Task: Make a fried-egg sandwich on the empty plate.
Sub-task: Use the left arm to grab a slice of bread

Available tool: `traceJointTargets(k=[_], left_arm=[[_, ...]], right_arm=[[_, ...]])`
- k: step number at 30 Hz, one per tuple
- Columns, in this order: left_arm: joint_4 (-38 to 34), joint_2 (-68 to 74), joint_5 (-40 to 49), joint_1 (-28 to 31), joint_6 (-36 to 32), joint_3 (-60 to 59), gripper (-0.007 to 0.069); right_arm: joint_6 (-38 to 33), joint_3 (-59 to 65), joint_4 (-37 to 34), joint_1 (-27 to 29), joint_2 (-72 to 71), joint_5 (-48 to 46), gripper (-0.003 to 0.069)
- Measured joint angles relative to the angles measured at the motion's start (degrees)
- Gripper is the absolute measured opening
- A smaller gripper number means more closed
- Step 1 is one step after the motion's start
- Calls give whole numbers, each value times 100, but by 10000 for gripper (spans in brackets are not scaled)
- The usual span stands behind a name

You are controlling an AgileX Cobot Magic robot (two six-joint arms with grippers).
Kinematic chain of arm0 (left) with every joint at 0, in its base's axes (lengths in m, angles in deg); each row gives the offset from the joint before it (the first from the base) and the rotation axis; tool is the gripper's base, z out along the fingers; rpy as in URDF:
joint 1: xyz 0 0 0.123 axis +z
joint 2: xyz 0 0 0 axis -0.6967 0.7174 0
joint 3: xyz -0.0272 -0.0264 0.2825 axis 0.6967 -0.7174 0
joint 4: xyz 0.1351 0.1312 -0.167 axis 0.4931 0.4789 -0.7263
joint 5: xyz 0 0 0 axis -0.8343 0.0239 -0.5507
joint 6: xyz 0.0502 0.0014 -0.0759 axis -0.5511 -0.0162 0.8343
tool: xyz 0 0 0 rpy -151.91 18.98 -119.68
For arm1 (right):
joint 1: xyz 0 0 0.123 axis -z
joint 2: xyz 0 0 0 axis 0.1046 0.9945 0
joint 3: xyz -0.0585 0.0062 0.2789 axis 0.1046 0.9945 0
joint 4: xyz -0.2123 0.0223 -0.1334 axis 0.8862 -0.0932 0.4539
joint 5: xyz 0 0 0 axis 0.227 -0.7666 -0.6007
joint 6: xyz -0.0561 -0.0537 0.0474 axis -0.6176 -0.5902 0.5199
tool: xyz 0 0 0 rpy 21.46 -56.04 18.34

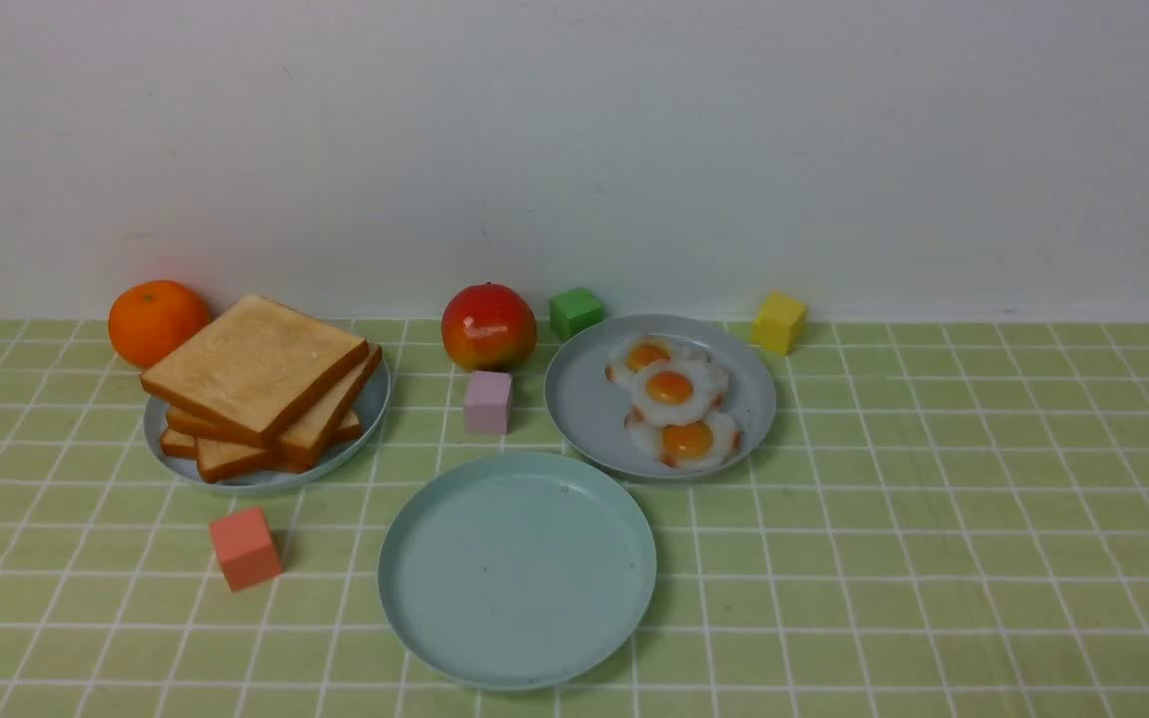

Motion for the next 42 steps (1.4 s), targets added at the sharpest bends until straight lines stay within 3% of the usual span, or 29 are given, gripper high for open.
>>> traceJointTargets(k=[13,17,21,26,30,34,35,36,37,38,42], left_arm=[[36,0,-216,0,41,0,237],[-876,0,-782,0,649,0,237],[-2518,0,-1596,0,1512,0,237],[-3460,0,-2143,0,1699,18,233],[-3395,0,-1573,0,1232,421,182],[-3048,832,-330,0,-170,1636,43],[-3040,897,-267,0,-170,1636,43],[-2991,1465,226,-48,-738,2124,3],[-2975,1612,350,-76,-878,2247,-5],[-2917,2206,888,-259,-1464,2789,-13],[-2642,3316,1732,-823,-1989,3611,-13]], right_arm=[[0,0,0,0,0,0,239],[0,0,0,0,0,0,240],[0,0,0,0,0,0,239],[0,0,0,0,0,0,239],[0,0,0,0,0,0,239],[0,0,0,0,0,0,239],[0,0,0,0,0,0,239],[0,0,0,0,0,0,241],[0,0,0,0,0,0,241],[0,0,0,0,0,0,241],[0,0,0,0,0,0,241]])
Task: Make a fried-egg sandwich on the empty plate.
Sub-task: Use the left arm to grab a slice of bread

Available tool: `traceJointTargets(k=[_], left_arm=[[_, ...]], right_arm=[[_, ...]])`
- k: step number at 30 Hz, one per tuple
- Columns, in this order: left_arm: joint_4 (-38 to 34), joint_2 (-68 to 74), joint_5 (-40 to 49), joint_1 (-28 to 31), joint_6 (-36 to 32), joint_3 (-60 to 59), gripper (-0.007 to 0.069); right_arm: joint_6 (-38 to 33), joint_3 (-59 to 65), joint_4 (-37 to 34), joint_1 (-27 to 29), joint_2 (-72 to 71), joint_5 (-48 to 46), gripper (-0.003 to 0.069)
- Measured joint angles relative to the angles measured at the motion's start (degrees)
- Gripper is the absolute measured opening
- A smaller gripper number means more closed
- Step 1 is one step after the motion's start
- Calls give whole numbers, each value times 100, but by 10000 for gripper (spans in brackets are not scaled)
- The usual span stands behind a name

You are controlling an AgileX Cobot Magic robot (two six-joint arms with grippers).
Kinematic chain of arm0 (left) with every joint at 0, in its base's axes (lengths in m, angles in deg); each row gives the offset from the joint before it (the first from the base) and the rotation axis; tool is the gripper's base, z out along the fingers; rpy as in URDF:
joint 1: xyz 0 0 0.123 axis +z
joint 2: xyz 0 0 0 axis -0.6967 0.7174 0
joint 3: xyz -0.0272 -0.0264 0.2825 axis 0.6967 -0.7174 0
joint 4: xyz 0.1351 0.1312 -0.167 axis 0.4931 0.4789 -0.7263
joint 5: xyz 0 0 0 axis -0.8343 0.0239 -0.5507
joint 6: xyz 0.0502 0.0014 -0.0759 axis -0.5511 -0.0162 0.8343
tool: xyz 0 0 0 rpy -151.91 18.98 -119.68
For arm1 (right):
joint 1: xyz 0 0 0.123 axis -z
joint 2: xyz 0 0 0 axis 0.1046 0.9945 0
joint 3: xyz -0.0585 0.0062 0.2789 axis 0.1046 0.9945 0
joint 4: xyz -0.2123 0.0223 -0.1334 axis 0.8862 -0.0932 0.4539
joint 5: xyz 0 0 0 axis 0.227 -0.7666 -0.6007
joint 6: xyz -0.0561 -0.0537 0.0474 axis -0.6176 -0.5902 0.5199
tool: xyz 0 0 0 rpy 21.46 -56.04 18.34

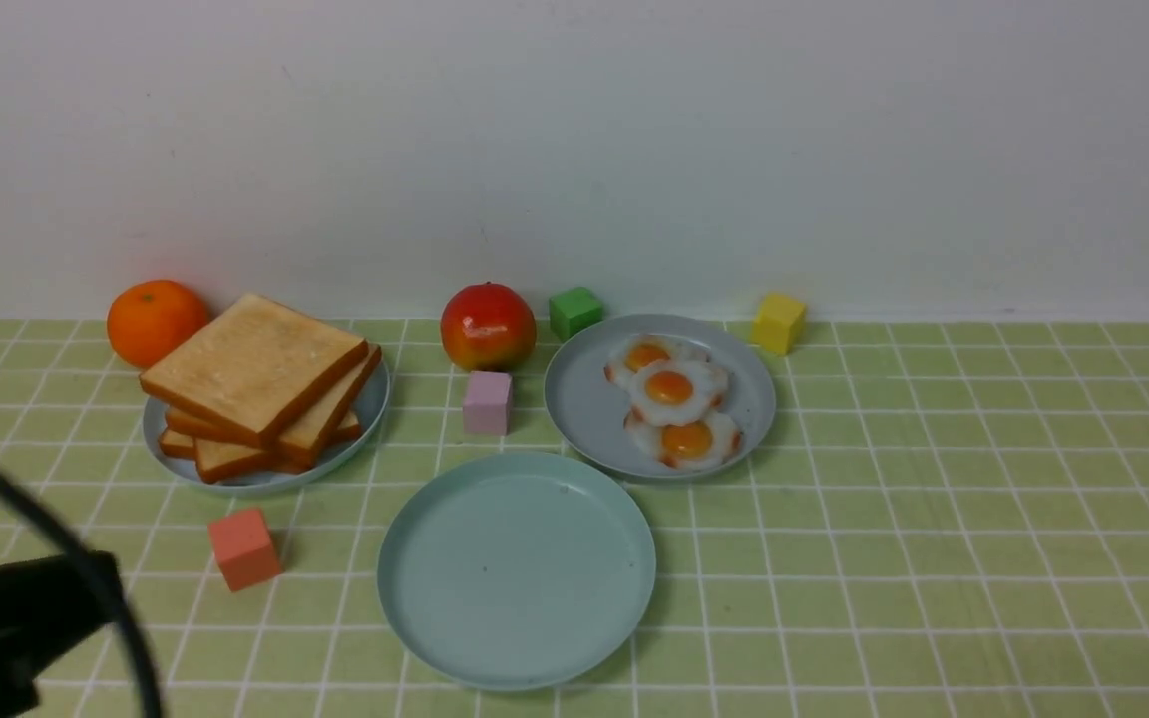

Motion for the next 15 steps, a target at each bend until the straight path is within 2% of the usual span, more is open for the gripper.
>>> traceJointTargets(k=[3,6,8,9,12,15], left_arm=[[514,1154,509,-594,-125,652,-13],[815,1915,569,-865,-162,1022,-13],[890,2388,564,-933,-149,1191,-13],[894,2465,564,-934,-145,1219,-13],[1050,3055,440,-958,-132,1455,-13],[1228,3384,284,-958,-132,1556,-13]], right_arm=[[0,0,0,0,0,0,241],[115,0,-187,0,0,100,241],[541,50,-888,0,0,361,241],[586,51,-964,0,0,389,241],[1149,55,-2157,0,0,1123,241],[1286,55,-2765,0,0,1584,241]])
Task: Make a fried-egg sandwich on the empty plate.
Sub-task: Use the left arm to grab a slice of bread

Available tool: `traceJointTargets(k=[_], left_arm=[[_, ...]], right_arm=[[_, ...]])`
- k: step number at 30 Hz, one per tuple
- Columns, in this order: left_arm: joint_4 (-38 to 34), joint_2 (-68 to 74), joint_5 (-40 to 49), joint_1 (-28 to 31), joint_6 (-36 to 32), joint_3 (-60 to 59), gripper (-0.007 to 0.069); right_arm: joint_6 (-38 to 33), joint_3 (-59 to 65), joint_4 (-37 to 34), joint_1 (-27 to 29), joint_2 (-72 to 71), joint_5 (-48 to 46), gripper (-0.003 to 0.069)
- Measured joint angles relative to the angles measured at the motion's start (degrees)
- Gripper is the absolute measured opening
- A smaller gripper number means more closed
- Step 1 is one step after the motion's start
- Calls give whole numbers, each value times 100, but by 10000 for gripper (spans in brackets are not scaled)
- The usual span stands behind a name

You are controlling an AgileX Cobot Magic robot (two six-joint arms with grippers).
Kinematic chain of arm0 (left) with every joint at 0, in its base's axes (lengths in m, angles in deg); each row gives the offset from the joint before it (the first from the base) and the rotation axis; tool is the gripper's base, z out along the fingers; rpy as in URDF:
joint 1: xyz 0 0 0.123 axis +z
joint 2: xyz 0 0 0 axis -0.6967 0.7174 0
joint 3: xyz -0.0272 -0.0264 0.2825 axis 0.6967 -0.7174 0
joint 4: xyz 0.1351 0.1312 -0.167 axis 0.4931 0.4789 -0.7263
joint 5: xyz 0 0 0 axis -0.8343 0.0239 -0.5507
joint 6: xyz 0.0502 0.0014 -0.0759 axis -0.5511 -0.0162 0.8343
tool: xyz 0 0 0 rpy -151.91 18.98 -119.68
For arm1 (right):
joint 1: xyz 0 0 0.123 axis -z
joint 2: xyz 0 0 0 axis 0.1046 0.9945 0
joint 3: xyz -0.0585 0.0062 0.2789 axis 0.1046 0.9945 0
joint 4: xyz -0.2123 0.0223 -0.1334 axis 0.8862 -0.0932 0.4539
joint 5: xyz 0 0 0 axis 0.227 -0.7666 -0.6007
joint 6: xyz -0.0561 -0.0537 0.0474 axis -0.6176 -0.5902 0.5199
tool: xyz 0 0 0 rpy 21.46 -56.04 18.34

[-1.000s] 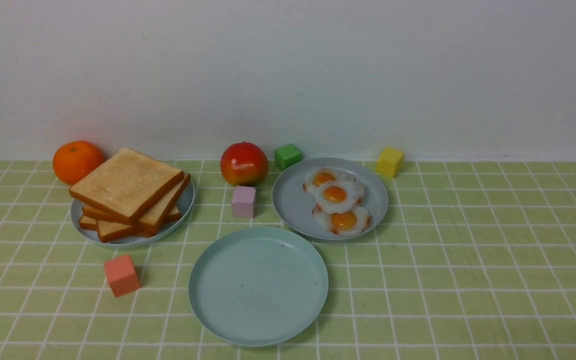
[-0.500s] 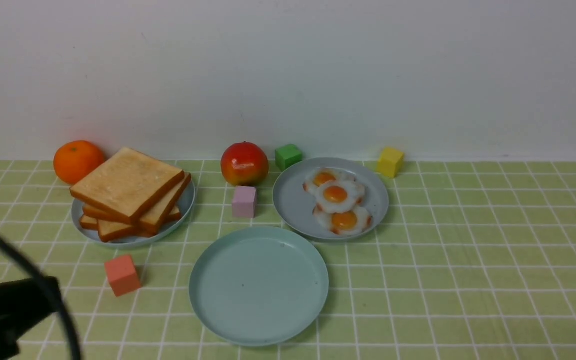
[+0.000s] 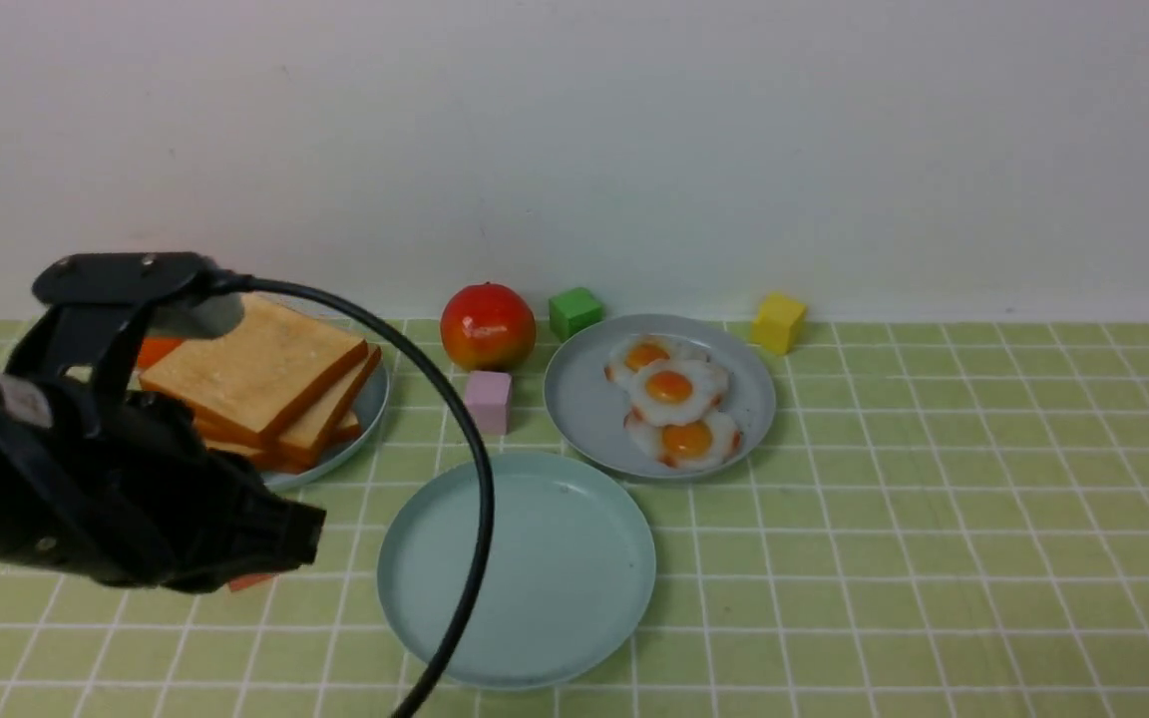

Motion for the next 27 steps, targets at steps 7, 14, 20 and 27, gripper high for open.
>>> traceJointTargets(k=[7,14,20,27], left_arm=[[729,1081,-15,57,334,807,-13],[1028,2384,290,1016,353,2133,-13],[1280,3295,295,1218,-56,2915,-8],[1404,3989,46,1218,-566,3209,168]], right_arm=[[-928,-1807,-312,0,617,-2112,83],[-2049,-4690,455,-307,2686,-4998,-10],[-2159,-5318,519,-1115,3436,-5148,-3],[-2171,-5325,670,-1389,3671,-5033,3]])
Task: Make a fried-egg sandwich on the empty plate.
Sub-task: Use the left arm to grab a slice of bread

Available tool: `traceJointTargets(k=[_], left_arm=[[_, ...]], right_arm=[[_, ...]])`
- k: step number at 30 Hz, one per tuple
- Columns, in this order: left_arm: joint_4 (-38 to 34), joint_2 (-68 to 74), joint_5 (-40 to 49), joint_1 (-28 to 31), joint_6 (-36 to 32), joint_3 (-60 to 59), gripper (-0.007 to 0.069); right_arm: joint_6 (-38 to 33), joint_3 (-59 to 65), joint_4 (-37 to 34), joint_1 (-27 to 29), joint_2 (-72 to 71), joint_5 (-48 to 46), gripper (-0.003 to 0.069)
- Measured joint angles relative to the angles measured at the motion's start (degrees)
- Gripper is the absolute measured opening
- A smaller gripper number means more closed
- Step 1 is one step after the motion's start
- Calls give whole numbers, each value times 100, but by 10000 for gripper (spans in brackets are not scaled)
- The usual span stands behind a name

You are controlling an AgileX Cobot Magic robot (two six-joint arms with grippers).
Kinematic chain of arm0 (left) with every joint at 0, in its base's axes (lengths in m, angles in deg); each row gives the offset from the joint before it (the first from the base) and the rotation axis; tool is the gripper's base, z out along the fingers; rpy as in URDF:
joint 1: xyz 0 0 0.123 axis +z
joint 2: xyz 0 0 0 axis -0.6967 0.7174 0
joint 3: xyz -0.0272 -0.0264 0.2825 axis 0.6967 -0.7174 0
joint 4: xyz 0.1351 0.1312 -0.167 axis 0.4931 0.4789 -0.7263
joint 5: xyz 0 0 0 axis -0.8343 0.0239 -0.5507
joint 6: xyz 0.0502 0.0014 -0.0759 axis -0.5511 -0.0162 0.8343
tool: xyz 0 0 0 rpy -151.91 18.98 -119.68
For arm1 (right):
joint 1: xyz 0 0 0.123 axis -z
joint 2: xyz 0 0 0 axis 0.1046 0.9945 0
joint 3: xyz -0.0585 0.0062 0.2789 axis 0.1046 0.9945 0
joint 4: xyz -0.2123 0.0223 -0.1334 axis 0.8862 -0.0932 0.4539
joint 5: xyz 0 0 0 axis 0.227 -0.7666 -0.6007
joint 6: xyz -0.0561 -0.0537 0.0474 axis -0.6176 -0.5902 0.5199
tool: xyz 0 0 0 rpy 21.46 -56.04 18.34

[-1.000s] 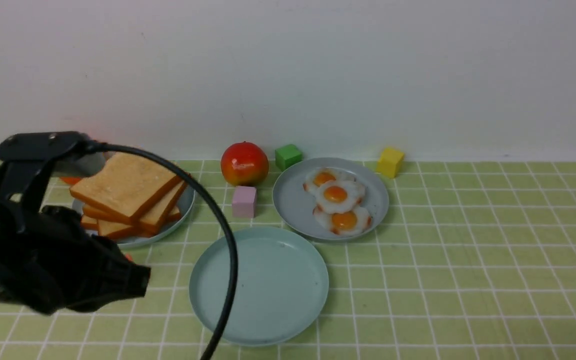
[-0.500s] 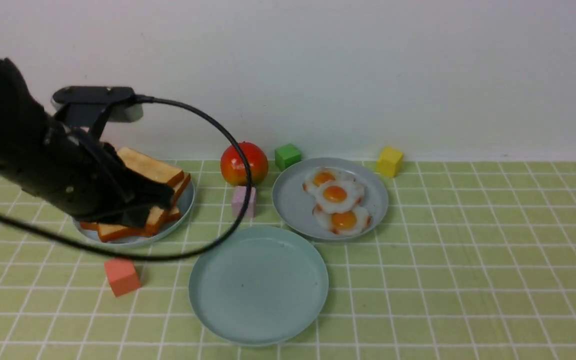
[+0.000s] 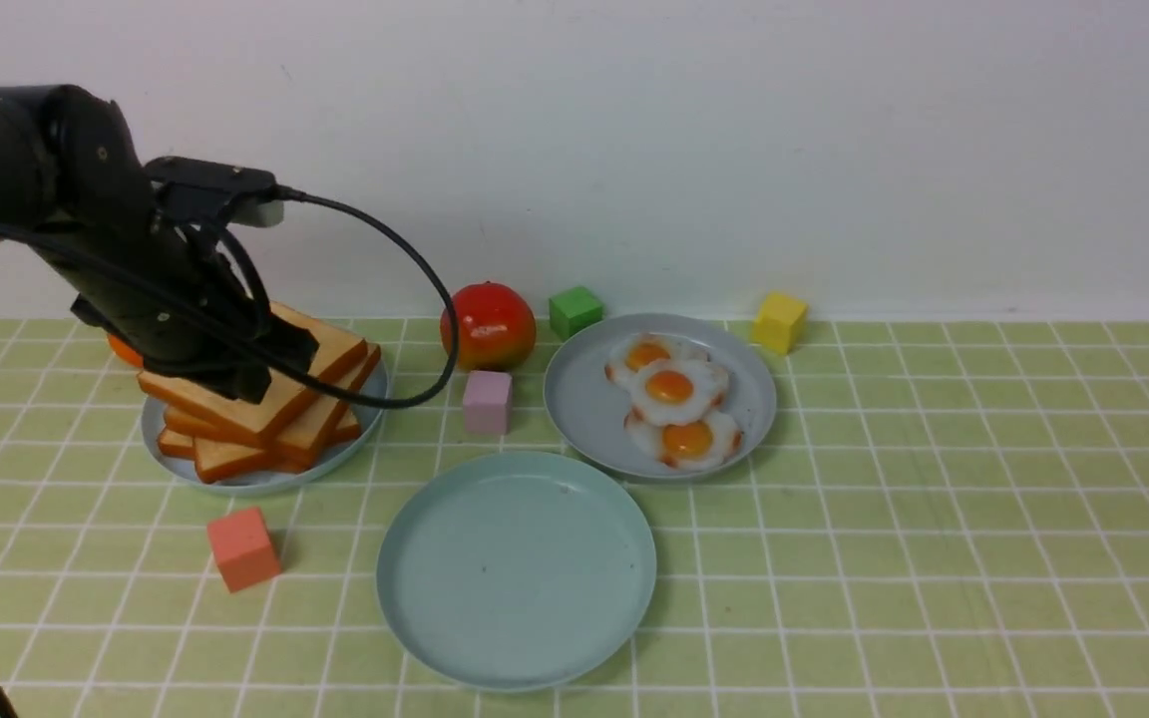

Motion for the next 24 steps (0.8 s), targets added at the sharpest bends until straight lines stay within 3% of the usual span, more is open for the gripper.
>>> traceJointTargets(k=[4,7,15,24], left_arm=[[175,90,-180,0,-38,19,303],[409,110,-349,-70,-45,19,353],[1389,311,-722,-520,-44,21,372],[1638,708,-745,-560,-40,46,374]], right_arm=[[-2,0,114,0,0,5,3],[-2,0,133,0,0,13,5],[-2,0,167,-6,0,47,9],[-2,17,167,-6,0,-57,16]])
